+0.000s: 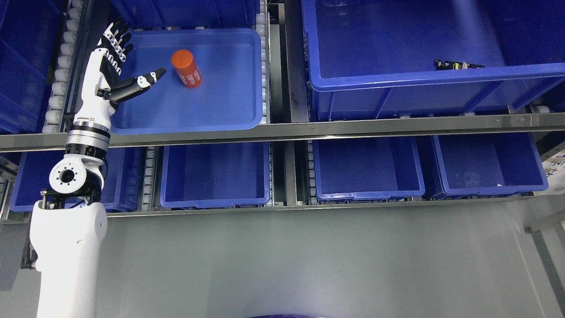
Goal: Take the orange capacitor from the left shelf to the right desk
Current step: 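Reach the left hand toward the orange capacitor in the blue bin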
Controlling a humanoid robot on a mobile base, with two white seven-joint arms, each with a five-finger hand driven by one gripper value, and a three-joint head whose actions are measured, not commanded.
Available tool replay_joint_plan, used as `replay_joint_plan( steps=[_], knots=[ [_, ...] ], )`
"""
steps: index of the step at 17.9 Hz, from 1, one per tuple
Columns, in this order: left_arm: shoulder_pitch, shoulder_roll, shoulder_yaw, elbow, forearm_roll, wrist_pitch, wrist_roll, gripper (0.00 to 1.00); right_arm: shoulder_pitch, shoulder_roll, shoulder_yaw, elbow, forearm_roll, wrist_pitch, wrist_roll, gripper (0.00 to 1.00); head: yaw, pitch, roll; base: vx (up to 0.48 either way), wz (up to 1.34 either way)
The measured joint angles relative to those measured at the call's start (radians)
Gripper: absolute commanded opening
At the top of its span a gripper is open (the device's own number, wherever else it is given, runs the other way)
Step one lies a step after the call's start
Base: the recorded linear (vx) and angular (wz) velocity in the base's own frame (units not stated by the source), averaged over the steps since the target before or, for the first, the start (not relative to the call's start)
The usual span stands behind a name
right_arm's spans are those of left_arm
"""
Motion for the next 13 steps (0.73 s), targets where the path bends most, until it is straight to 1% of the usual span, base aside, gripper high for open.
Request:
replay_joint_plan(
  steps=[4, 7, 13],
  knots=[
    [0.019, 0.011, 0.005, -0.018, 0.000, -0.021, -0.006, 1.00, 0.000, 0.000, 0.000, 0.000, 0.000, 0.000, 0.000, 1.00, 0.0000, 0.000, 0.000, 0.000, 0.00],
    [0.019, 0.014, 0.002, -0.021, 0.000, -0.027, -0.049, 1.00, 0.000, 0.000, 0.000, 0.000, 0.000, 0.000, 0.000, 1.00, 0.0000, 0.000, 0.000, 0.000, 0.00],
    [-0.036, 0.023, -0.017, 0.018, -0.024, -0.025, -0.087, 1.00, 0.000, 0.000, 0.000, 0.000, 0.000, 0.000, 0.000, 1.00, 0.0000, 0.000, 0.000, 0.000, 0.00]
  ],
)
